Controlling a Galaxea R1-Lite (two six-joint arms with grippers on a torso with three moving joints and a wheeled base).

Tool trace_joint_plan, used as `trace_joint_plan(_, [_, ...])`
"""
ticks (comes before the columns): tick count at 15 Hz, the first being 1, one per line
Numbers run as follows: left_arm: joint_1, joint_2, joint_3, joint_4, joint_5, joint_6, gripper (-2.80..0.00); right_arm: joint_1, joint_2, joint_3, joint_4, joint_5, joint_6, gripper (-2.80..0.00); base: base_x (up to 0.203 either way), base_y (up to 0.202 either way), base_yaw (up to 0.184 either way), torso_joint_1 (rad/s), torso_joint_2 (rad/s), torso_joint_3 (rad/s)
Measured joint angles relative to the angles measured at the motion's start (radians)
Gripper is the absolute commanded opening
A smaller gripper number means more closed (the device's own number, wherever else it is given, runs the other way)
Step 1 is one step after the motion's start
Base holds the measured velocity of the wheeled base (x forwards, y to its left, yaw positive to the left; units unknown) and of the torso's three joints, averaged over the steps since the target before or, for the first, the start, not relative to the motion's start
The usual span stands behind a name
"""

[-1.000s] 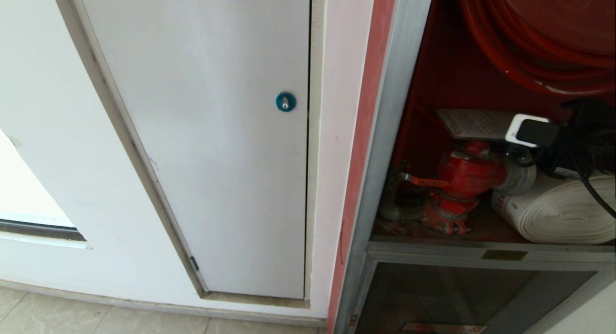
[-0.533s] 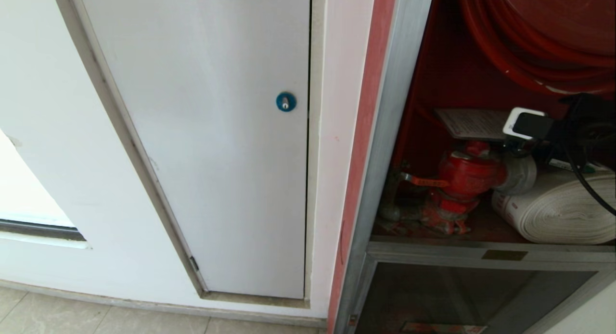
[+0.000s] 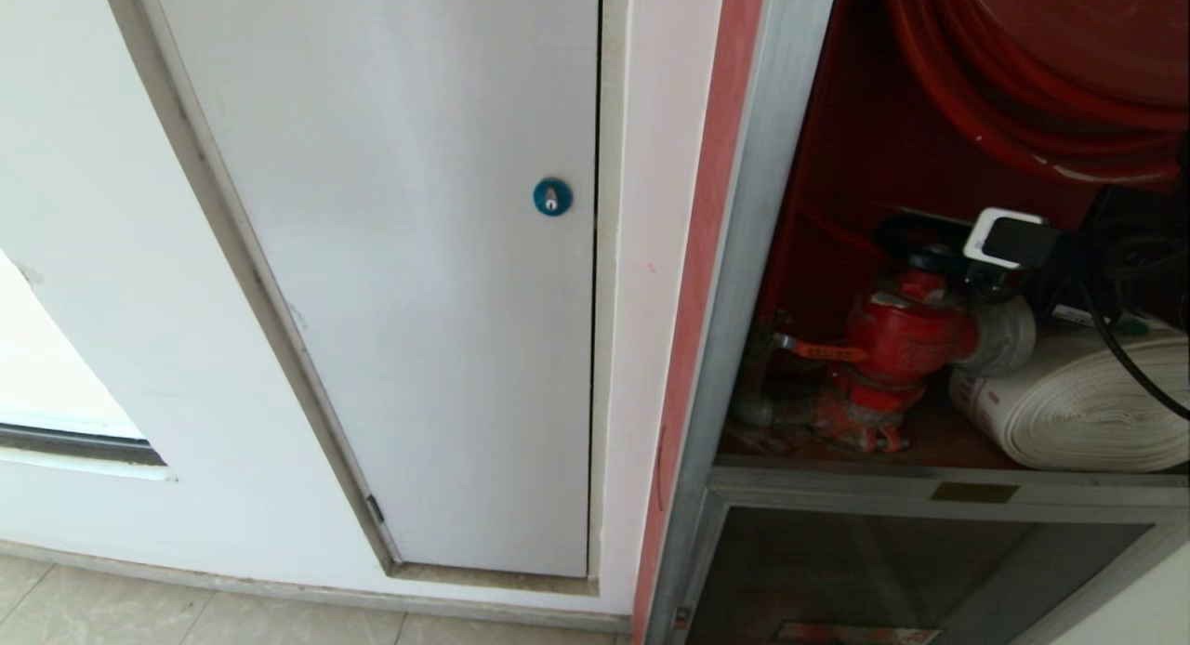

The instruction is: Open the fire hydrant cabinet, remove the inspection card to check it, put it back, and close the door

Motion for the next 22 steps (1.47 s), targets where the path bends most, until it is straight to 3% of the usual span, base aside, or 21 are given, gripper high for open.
trace_joint_plan(12, [0.0, 0.0, 0.0, 0.0, 0.0, 0.0, -2.8, -0.001, -0.085, 0.043, 0.011, 0.011, 0.003, -2.8, 0.0, 0.0, 0.0, 0.0, 0.0, 0.0])
trace_joint_plan(22, [0.0, 0.0, 0.0, 0.0, 0.0, 0.0, -2.8, -0.001, -0.25, 0.133, 0.014, 0.047, 0.068, -2.8, 0.0, 0.0, 0.0, 0.0, 0.0, 0.0])
